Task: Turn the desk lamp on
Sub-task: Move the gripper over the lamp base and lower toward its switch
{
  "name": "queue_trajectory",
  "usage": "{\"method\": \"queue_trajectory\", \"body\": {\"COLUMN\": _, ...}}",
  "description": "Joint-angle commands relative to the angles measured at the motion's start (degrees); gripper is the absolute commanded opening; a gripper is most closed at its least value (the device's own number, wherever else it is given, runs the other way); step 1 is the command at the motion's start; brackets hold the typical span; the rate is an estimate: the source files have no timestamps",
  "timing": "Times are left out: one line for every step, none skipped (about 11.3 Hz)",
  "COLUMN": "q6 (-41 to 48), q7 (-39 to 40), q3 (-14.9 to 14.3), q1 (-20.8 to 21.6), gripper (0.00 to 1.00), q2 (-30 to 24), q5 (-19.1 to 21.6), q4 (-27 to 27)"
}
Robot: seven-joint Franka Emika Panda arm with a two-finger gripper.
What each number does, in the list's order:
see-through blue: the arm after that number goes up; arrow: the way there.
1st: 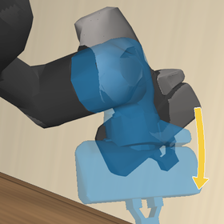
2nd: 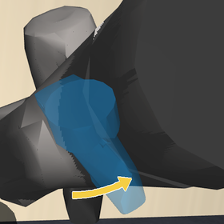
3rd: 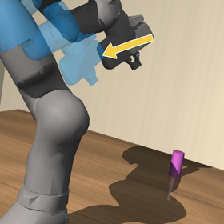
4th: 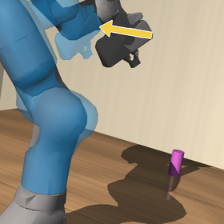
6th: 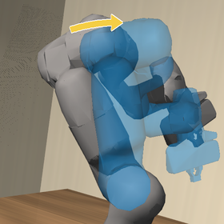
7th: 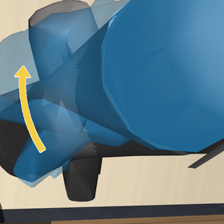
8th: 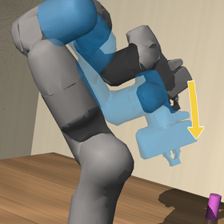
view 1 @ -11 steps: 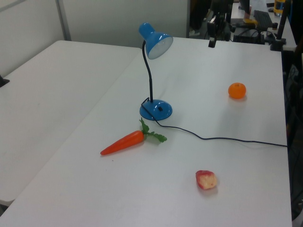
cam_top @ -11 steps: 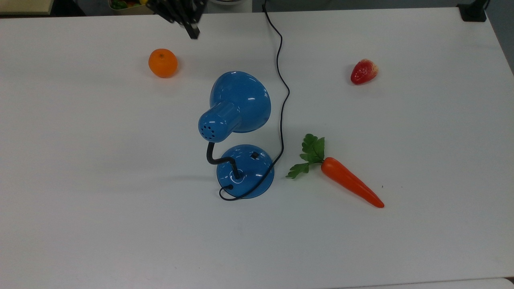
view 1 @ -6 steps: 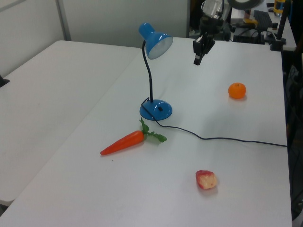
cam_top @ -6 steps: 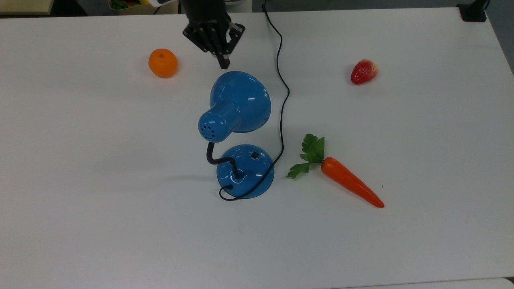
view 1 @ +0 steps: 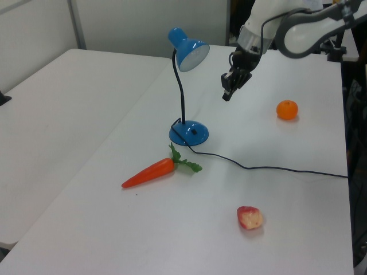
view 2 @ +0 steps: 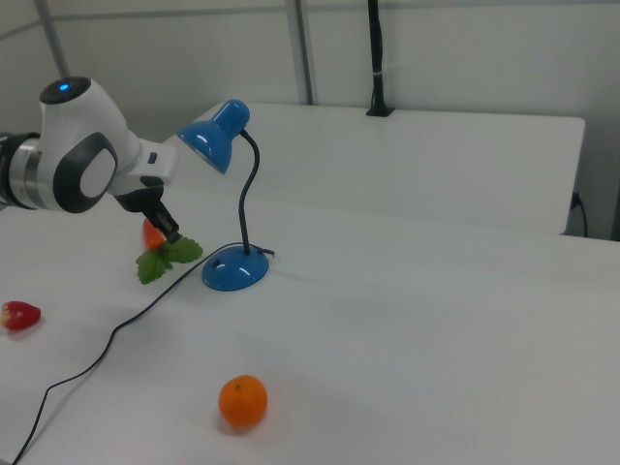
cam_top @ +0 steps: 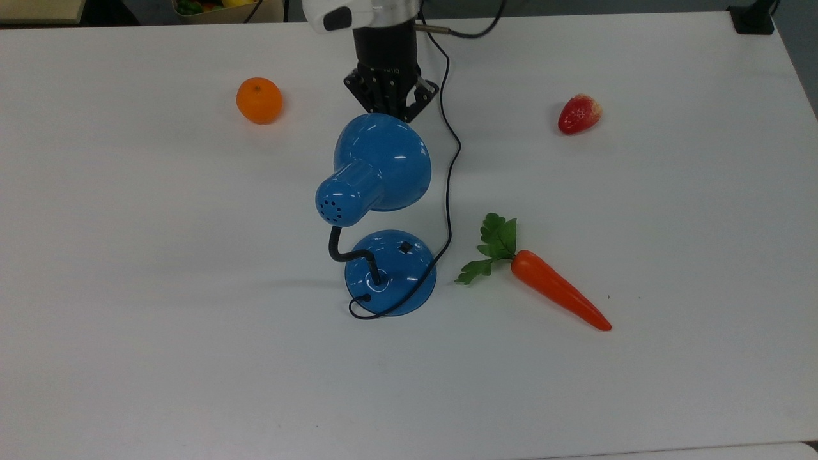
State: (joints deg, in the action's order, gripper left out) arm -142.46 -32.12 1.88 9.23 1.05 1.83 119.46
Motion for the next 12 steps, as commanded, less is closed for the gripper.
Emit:
{"method": "queue_trajectory", "body": {"q6": -5.8, "q7": -12.75, "q3": -0.21, "q1": 1.75, "gripper": 0.0, "q2": 3.77, "q5": -10.31, "q4": 0.34}}
{"method": "queue_trajectory", "body": {"q6": -6.77, "q7": -16.79, "q3": -0.21, "q1": 2.02, "gripper": 0.0, "q2": 4.65, "q5": -14.1, "q4": 0.25}}
{"method": "queue_trajectory", "body": {"q6": -7.91, "q7": -20.23, "q3": -0.21, "q1": 2.45, "gripper": 0.0, "q2": 5.88, "q5": -17.27, "q4": 0.07}}
{"method": "queue_trajectory", "body": {"q6": -8.79, "q7": -23.13, "q3": -0.21, "q1": 2.54, "gripper": 0.0, "q2": 6.93, "q5": -20.17, "q4": -0.1}}
{"method": "queue_trajectory", "body": {"q6": -9.15, "q7": -25.86, "q3": -0.21, "q1": 2.55, "gripper": 0.0, "q2": 7.9, "q5": -22.55, "q4": -1.06}}
{"method": "queue_trajectory", "body": {"q6": -9.15, "q7": -27.45, "q3": -0.21, "q1": 2.55, "gripper": 0.0, "q2": 9.22, "q5": -24.58, "q4": -2.38}}
{"method": "queue_trajectory", "body": {"q6": -9.15, "q7": -28.51, "q3": -0.21, "q1": 2.46, "gripper": 0.0, "q2": 10.8, "q5": -25.81, "q4": -3.78}}
{"method": "queue_trajectory", "body": {"q6": -9.15, "q7": -28.7, "q3": -0.21, "q1": 2.46, "gripper": 0.0, "q2": 12.03, "q5": -26.09, "q4": -5.19}}
{"method": "queue_trajectory", "body": {"q6": -9.06, "q7": -28.7, "q3": -0.21, "q1": 2.46, "gripper": 0.0, "q2": 13.26, "q5": -26.09, "q4": -6.42}}
{"method": "queue_trajectory", "body": {"q6": -8.97, "q7": -28.7, "q3": -0.29, "q1": 2.46, "gripper": 0.0, "q2": 14.58, "q5": -26.18, "q4": -7.65}}
{"method": "queue_trajectory", "body": {"q6": -8.89, "q7": -28.52, "q3": -0.29, "q1": 2.46, "gripper": 0.0, "q2": 15.9, "q5": -26.18, "q4": -9.23}}
{"method": "queue_trajectory", "body": {"q6": -8.89, "q7": -28.0, "q3": -0.29, "q1": 2.46, "gripper": 0.0, "q2": 17.39, "q5": -26.44, "q4": -10.72}}
